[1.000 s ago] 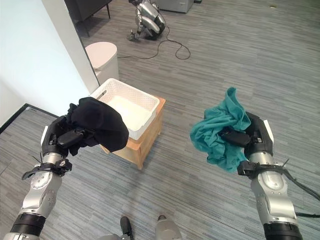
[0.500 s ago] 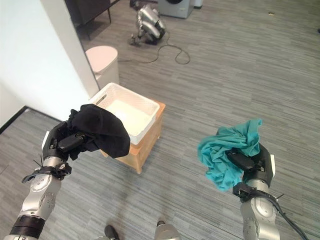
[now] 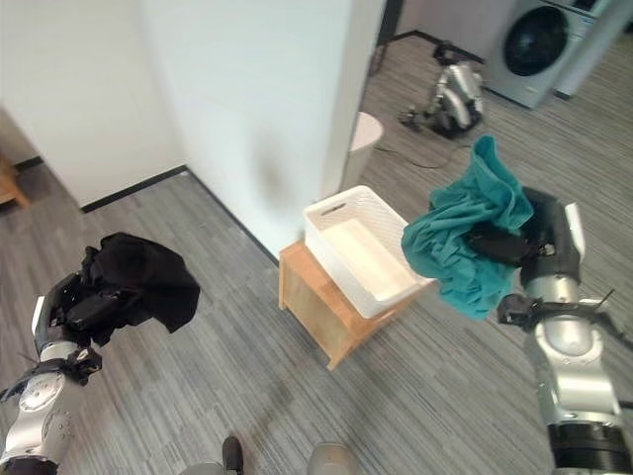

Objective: Pick up bed clothes into laundry basket.

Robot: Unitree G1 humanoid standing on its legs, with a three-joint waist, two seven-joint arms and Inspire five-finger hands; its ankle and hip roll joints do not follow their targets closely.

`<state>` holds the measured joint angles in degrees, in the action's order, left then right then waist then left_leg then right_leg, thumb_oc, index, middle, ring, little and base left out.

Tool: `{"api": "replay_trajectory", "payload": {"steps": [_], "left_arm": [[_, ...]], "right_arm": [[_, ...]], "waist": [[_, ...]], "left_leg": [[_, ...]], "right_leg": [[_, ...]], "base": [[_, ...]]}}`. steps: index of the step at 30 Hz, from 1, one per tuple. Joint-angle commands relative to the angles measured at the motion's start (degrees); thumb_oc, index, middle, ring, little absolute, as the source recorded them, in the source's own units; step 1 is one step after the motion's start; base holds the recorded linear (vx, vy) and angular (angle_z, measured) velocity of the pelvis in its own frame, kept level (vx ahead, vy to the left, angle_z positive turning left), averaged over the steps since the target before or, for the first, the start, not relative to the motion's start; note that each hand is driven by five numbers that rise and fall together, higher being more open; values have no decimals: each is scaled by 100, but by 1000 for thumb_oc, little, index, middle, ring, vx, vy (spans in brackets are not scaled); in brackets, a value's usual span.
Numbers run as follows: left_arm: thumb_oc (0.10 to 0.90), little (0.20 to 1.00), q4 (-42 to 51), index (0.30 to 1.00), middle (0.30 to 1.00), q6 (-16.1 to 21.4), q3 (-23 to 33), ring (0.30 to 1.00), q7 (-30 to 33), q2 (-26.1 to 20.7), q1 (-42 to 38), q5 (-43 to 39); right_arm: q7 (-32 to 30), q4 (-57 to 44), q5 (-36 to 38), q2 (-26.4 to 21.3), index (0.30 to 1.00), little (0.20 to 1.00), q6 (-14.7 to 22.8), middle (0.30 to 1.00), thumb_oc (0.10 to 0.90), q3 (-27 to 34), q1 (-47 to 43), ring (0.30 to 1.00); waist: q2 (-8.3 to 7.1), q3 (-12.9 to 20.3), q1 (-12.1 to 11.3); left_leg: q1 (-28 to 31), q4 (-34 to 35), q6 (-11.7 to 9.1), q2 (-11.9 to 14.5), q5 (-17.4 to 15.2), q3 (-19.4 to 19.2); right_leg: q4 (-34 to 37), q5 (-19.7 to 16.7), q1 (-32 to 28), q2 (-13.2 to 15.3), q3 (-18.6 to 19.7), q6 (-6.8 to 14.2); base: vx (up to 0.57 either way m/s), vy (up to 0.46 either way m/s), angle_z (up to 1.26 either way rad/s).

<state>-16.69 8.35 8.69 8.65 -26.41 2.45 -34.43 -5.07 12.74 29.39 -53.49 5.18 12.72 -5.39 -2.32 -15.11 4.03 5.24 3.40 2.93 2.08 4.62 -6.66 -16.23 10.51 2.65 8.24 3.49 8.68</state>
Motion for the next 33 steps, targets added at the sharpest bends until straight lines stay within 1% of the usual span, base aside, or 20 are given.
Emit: {"api": "replay_trajectory", "payload": {"steps": [1,2,4,5,6,8,9,10,12,13,16,18,22,24,25,26,27,29,31,33], "left_arm": [[400,300,515,300,300,560,-70,300,-326,-400,-339,-109],[400,300,526,300,300,599,-74,300,-303,-353,-219,-51],[400,300,473,300,300,612,-63,300,-332,-323,-127,-124],[400,300,438,300,300,602,-59,300,-371,-303,-28,-173],[400,300,439,300,300,602,-49,300,-371,-297,-22,-173],[400,300,387,300,300,575,-24,300,-423,-262,154,-261],[400,300,372,300,300,560,-34,300,-443,-228,212,-322],[400,300,302,300,300,575,-49,300,-458,-217,291,-425],[400,300,287,300,300,570,-76,300,-442,-232,312,-435],[400,300,297,300,300,539,-170,300,-462,-284,319,-415],[400,300,283,300,300,532,-207,300,-488,-285,329,-407],[400,300,289,300,300,502,-335,300,-521,-280,282,-429],[400,300,352,300,300,470,-472,300,-552,-212,241,-435],[400,300,445,300,300,452,-605,300,-535,-219,192,-419],[400,300,444,300,300,452,-596,300,-534,-212,193,-419],[400,300,471,300,300,456,-618,300,-518,-232,170,-386],[400,300,788,300,300,445,-633,300,-493,-226,214,-360],[400,300,801,300,300,448,-584,300,-488,-229,272,-371],[400,300,822,300,300,454,-545,300,-477,-231,296,-394],[400,300,858,300,300,504,-503,300,-409,-251,273,-402]], "right_arm": [[-232,625,-433,-927,300,300,348,300,400,426,-800,300],[-342,822,-711,-1164,300,300,326,300,400,410,-918,300],[-340,1235,-900,-1455,300,300,199,300,400,343,-1021,300],[-276,1525,-1069,-1710,300,300,137,300,400,201,-1174,300],[-275,1539,-1067,-1715,300,300,142,300,400,166,-1209,300],[-224,1984,-1188,-2032,300,300,70,300,400,-69,-1518,300],[-168,2218,-1225,-2215,300,300,72,300,400,-378,-1829,300],[-178,2516,-1098,-2301,300,300,71,300,400,-691,-2242,300],[-165,2670,-1047,-2348,300,300,89,300,400,-984,-2588,300],[-181,2756,-954,-2309,300,300,101,300,400,-1247,-2923,300],[-199,2826,-886,-2228,300,300,116,300,400,-1505,-3211,300],[-208,2824,-967,-2078,300,300,77,300,400,-1849,-3553,300],[-280,2869,-1048,-1876,300,300,32,300,400,-2227,-3962,300],[-567,3110,-1309,-1616,300,300,-13,300,400,-2478,-4359,300],[-571,3122,-1312,-1611,300,300,-14,300,400,-2513,-4397,300],[-661,3207,-1445,-1503,300,300,-53,300,400,-2629,-4560,300],[-755,3336,-1611,-1422,300,300,-134,300,400,-2754,-4781,300],[-818,3557,-1699,-1323,300,300,-182,300,400,-2901,-5052,300],[-827,3685,-1697,-1281,300,300,-181,300,400,-2996,-5177,300],[-867,3889,-1598,-1142,300,300,-182,300,400,-3024,-5249,300]], "waist": [[-261,338,6],[-336,320,-97],[-388,366,-168],[-394,425,-217],[-391,423,-201],[-401,496,-300],[-386,517,-312],[-356,557,-363],[-340,570,-378],[-323,576,-404],[-297,576,-388],[-273,579,-424],[-234,561,-426],[-189,523,-476],[-184,523,-467],[-153,499,-481],[-90,456,-517],[-25,426,-542],[10,403,-552],[114,318,-569]], "left_leg": [[121,-307,-618,147,-487,43],[153,-352,-648,159,-500,148],[141,-363,-674,149,-492,216],[142,-325,-699,149,-474,254],[147,-323,-699,149,-473,259],[162,-247,-737,173,-429,326],[163,-231,-764,196,-395,371],[162,-183,-811,244,-345,413],[169,-161,-839,264,-309,443],[165,-154,-866,290,-277,532],[151,-157,-890,316,-257,589],[160,-118,-923,353,-211,614],[165,-67,-938,389,-174,664],[153,18,-957,405,-112,678],[153,22,-958,406,-109,677],[144,52,-964,415,-88,682],[108,70,-976,421,-53,687],[76,82,-991,415,-31,697],[59,81,-997,406,-17,708],[-18,79,-1017,381,32,735]], "right_leg": [[1113,-1007,31,-150,51,92],[1122,-1189,-37,-65,-89,128],[1335,-1209,-165,-20,-195,99],[1473,-1199,-319,-5,-257,81],[1482,-1203,-330,-5,-263,81],[1685,-1203,-519,-24,-330,44],[1726,-1197,-586,-53,-356,18],[1869,-1184,-703,-80,-469,-20],[1930,-1183,-770,-101,-524,-47],[1990,-1137,-847,-164,-564,-100],[2012,-1111,-905,-194,-626,-133],[2014,-1081,-930,-238,-664,-185],[2005,-1047,-934,-281,-682,-237],[1995,-1036,-903,-299,-713,-255],[1991,-1035,-899,-300,-712,-256],[1973,-1029,-873,-303,-712,-259],[1950,-1018,-822,-303,-726,-276],[1939,-1007,-788,-297,-743,-283],[1933,-1002,-775,-295,-752,-287],[1900,-991,-720,-264,-796,-291]], "base": [[91,-122,101],[79,-144,97],[42,-132,64],[35,-84,29],[52,-90,25],[54,-108,22],[61,-160,22],[41,-124,18],[43,-117,11],[7,-115,11],[47,-92,13],[33,-58,26],[20,-48,5],[0,-39,1],[-7,-42,0],[0,0,0],[-18,-35,0],[0,0,0],[-1,-8,2],[-20,-20,4]]}}
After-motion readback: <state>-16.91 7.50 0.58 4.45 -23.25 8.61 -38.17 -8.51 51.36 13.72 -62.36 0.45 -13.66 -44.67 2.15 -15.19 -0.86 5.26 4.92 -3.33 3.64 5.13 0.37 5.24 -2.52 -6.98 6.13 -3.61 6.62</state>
